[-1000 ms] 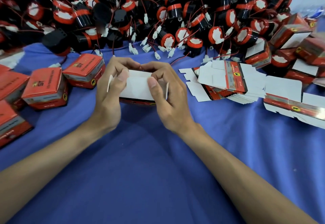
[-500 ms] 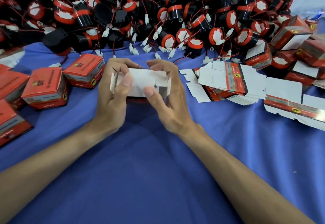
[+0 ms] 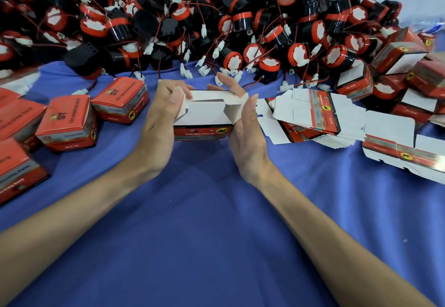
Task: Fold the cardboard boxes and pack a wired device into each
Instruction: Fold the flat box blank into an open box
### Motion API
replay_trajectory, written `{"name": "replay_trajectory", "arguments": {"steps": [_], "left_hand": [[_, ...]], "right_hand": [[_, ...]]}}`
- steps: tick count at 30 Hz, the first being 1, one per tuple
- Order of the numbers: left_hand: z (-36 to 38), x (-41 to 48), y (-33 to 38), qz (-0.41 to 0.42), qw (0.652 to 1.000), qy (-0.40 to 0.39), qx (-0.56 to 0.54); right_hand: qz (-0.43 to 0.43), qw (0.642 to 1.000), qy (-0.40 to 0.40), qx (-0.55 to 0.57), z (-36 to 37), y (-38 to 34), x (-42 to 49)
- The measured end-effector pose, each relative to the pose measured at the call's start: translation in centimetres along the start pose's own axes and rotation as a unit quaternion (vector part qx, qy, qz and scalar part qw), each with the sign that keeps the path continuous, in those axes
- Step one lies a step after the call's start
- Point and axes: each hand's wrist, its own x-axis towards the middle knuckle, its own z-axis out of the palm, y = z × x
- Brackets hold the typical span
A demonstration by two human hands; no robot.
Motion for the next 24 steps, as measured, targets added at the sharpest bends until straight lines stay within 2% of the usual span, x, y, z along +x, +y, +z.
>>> {"name": "replay_trajectory", "arguments": {"steps": [1, 5, 9, 13, 20, 24], "left_hand": [[0.0, 0.0, 0.1, -0.004, 1.0, -0.005, -0.016], [-0.4, 0.3, 0.0, -0.017, 0.999, 0.019, -0.032], [-0.3, 0.4, 0.2, -0.009, 0.999, 0.042, 0.009], [-0.2, 0.4, 0.5, -0.037, 0.997, 0.057, 0.045], [-0.6, 0.3, 1.0, -0.038, 0.999, 0.013, 0.006], [-1.2, 1.0, 1.2, -0.098, 0.995, -0.022, -0.008]], "right_hand": [[-0.005, 1.0, -0.009, 0.013, -0.4, 0.4, -0.2], [0.019, 0.996, -0.005, -0.092, -0.4, 0.3, -0.8], [0.047, 0.996, -0.047, -0.067, -0.2, 0.3, -0.2], [0.062, 0.993, -0.035, -0.09, -0.1, 0.7, 0.1], [0.058, 0.996, -0.038, -0.057, 0.0, 0.5, 0.0], [0.064, 0.996, -0.026, -0.048, 0.5, 0.1, 0.0]]}}
